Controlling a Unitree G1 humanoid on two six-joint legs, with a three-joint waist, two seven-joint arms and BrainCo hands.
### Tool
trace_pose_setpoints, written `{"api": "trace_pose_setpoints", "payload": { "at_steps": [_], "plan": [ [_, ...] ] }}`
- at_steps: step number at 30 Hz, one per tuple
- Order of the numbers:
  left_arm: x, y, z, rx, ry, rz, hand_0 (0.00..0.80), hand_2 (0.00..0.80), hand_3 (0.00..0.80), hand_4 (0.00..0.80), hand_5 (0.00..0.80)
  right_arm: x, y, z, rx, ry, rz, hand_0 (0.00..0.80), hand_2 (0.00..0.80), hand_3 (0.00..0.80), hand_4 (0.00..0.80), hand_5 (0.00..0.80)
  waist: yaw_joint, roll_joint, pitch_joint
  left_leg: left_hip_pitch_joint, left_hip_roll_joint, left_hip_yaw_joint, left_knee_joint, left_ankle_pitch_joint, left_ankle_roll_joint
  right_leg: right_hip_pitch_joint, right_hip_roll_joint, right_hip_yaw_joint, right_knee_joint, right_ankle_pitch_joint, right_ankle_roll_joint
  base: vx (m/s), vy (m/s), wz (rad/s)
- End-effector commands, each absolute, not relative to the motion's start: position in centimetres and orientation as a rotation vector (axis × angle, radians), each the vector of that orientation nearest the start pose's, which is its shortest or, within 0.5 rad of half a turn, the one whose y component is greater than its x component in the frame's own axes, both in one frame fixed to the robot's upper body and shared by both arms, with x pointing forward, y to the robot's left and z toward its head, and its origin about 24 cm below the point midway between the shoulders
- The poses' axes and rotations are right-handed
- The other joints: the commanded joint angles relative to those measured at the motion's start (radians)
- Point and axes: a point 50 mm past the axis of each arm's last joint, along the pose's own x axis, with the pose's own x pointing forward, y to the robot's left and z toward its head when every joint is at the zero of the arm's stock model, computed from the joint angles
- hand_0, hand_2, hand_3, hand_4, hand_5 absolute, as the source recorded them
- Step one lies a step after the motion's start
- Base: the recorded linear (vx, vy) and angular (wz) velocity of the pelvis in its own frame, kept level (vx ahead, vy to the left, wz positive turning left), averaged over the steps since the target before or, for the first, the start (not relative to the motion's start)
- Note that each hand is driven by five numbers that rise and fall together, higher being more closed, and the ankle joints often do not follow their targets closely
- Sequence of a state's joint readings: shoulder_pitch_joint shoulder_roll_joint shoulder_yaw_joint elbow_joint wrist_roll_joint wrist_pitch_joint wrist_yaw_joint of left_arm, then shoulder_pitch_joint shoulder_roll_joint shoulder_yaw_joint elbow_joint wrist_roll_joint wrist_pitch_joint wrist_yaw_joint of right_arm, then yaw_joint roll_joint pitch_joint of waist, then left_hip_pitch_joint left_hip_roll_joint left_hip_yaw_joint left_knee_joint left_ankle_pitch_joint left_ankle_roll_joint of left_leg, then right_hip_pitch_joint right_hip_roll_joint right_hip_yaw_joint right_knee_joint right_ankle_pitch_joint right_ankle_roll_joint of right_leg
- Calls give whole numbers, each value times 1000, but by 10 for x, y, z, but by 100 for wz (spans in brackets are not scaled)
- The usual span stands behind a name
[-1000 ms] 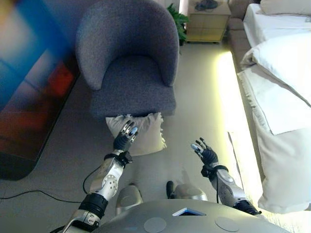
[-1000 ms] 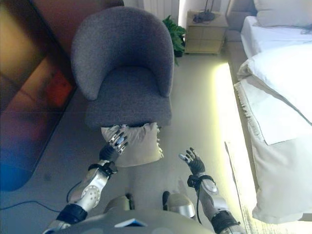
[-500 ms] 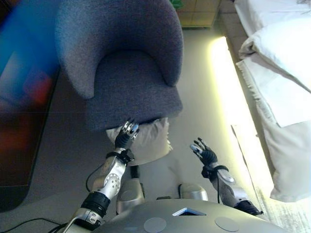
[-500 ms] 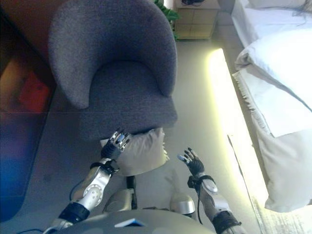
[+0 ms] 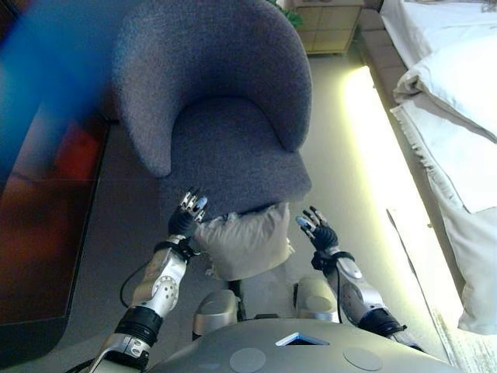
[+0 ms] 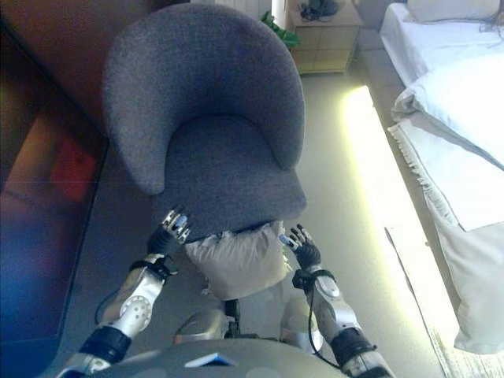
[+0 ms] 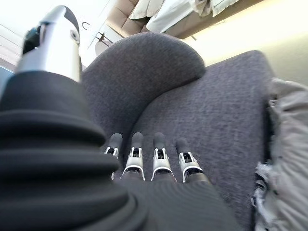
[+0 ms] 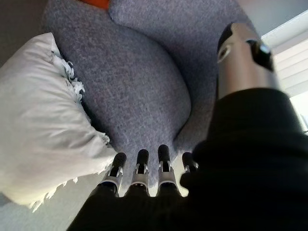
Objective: Pick up the cushion and take it to the sofa
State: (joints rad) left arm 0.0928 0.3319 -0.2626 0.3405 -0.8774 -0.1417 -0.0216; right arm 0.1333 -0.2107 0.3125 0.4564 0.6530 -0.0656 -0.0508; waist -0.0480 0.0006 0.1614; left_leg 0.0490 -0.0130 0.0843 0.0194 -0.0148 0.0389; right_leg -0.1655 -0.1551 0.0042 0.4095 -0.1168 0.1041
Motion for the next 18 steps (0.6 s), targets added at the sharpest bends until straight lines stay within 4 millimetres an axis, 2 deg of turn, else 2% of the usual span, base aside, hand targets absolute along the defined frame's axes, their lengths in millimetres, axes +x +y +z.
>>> {"api": "trace_pose_setpoints", "payload": {
  "at_steps": [1, 6, 9, 14, 17, 18],
  "plan": [
    [209, 184, -34, -491, 302, -14, 0, 0, 0, 0, 0, 190, -155, -71, 392, 506, 11, 0, 0, 0, 0, 0, -19, -26, -39, -37, -28, -86, 40, 12, 0, 75, 25, 23, -207, 232, -3, 204, -136, 41],
    [199, 184, -39, -496, 307, -2, 0, 0, 0, 0, 0, 195, -155, -71, 397, 524, 29, 0, 0, 0, 0, 0, -9, -40, -57, -20, -3, -91, 26, 2, -21, 122, 31, 64, -349, 229, 14, 174, -144, 13],
    [196, 187, -41, -503, 306, 26, 0, 0, 0, 0, 0, 196, -154, -72, 371, 538, 56, 0, 0, 0, 0, 0, 0, -46, -65, -18, 19, -76, 35, -7, -35, 150, 43, 58, -383, 223, 2, 122, -182, 5],
    [193, 190, -46, -481, 328, 55, 0, 0, 0, 0, 0, 203, -159, -64, 318, 503, 71, 0, 0, 0, 0, 0, 4, -52, -78, -34, 62, -55, 70, 3, -62, 173, 71, 28, -391, 201, -32, 108, -149, 3],
    [194, 190, -45, -447, 322, 64, 0, 0, 0, 0, 0, 205, -160, -61, 271, 479, 96, 0, 0, 0, 0, 0, 6, -55, -76, -60, 75, -57, 115, 4, -74, 175, 75, 9, -390, 191, -46, 6, -88, 12],
    [195, 190, -45, -438, 317, 71, 0, 0, 0, 0, 0, 207, -161, -60, 254, 474, 107, 0, 0, 0, 0, 0, 7, -54, -73, -72, 82, -43, 146, 7, -78, 175, 76, -11, -383, 184, -53, -30, -56, 17]
  ]
}}
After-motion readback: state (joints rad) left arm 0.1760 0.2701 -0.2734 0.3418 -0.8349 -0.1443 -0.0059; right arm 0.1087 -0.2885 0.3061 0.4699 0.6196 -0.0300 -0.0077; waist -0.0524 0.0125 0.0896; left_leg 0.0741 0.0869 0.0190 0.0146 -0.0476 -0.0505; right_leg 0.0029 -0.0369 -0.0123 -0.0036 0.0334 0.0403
